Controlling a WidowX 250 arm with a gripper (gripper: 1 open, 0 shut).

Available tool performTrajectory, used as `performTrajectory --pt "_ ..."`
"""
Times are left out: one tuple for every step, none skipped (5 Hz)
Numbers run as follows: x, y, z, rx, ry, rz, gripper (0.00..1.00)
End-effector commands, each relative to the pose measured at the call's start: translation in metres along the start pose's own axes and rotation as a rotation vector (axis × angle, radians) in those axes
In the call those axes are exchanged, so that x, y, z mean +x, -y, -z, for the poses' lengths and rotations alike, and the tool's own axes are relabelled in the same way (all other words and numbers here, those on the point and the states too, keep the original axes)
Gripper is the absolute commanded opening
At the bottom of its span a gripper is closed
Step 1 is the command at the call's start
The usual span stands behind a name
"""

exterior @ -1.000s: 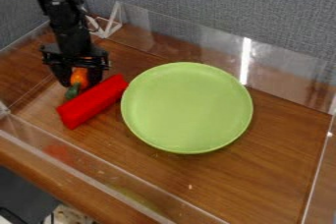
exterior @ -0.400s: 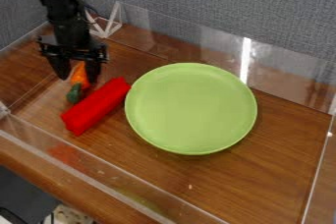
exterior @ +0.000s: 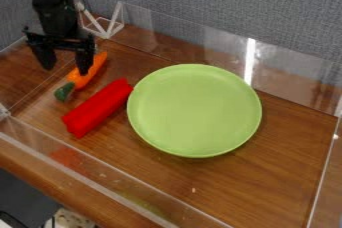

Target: Put the carrot on the left side

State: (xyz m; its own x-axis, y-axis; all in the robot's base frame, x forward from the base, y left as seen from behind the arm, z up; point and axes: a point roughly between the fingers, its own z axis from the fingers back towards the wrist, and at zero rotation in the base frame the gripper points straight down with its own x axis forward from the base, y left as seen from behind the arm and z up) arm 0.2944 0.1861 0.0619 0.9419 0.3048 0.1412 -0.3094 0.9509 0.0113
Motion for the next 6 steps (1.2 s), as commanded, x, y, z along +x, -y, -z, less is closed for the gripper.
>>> performTrajectory --pt "0.010 -0.010 -0.020 0.013 0.058 -0.009 1.00" --pt "0.021 -0.006 -0.046 0.003 0.095 -0.027 1.00" --pt "0.029 0.005 -0.067 -0.022 0.130 0.014 1.00" --pt "0.034 0.014 -0.079 -0.040 0.153 0.049 1.00" --pt "0.038 0.005 -0.066 -0.057 0.148 0.033 1.00" --pt "0.035 -0.003 -0.049 -0.072 0.129 0.020 1.00"
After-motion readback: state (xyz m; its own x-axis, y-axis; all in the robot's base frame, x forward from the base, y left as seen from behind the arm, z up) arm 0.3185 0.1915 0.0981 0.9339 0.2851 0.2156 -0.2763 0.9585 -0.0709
